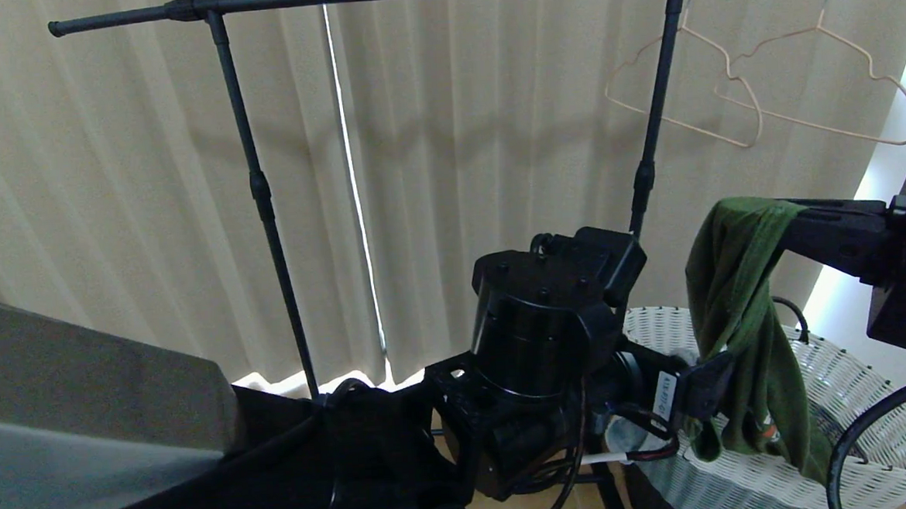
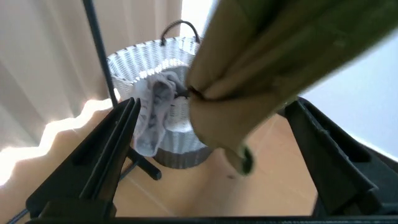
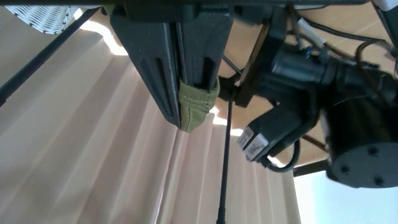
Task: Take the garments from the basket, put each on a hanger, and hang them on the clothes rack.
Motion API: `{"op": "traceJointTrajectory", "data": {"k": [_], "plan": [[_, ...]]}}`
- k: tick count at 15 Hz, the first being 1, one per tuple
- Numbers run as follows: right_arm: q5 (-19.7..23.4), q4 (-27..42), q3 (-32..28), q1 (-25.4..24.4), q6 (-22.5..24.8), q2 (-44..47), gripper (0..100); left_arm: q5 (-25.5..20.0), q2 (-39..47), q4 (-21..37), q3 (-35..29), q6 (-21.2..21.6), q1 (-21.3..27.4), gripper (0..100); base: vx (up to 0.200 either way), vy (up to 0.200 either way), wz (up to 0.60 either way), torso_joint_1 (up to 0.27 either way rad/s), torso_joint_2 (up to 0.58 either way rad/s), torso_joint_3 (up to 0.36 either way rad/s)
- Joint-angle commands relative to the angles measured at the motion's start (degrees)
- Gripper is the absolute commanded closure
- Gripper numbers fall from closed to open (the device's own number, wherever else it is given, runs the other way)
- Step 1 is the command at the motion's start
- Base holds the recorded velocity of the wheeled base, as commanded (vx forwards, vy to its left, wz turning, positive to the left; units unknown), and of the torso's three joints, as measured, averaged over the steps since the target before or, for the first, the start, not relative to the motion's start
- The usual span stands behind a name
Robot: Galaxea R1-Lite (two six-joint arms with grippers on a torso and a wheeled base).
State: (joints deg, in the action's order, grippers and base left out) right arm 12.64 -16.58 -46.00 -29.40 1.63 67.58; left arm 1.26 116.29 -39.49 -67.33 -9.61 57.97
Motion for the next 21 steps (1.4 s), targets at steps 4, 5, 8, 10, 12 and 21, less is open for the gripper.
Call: {"op": "traceJointTrajectory", "data": {"k": [4,5,8,10,12,21], "plan": [[0.01,-0.03,-0.15,-0.04,0.04,-0.26,100,-0.11,2.54,-4.2,-0.35,0.03,-1.28,0,0.0,0.0,0.0,0.0,0.0,0.0],[0.01,-0.12,-0.15,-0.04,0.04,-0.35,100,-0.03,3.77,-4.46,-0.87,0.03,-1.28,0,0.0,0.0,0.0,0.0,0.0,0.0],[0.01,-0.12,-0.32,-0.04,0.04,-0.7,100,-0.03,6.32,-4.46,-1.49,0.11,-2.24,0,0.0,0.0,0.0,0.0,0.0,0.0],[0.01,-0.03,-1.38,-0.04,0.04,-1.49,100,-0.03,8.96,-4.37,-1.58,0.11,-2.77,0,0.0,0.0,0.0,0.0,0.0,0.0],[-0.07,0.23,-1.64,-0.04,-0.05,-2.72,100,-0.03,10.98,-4.2,-1.49,0.2,-2.77,0,0.0,0.0,0.0,0.0,0.0,0.0],[-0.51,0.14,-1.2,0.05,-0.05,-3.07,100,3.23,9.57,-4.46,2.73,6.44,-3.3,100,0.0,0.0,0.0,0.0,0.0,0.0]]}}
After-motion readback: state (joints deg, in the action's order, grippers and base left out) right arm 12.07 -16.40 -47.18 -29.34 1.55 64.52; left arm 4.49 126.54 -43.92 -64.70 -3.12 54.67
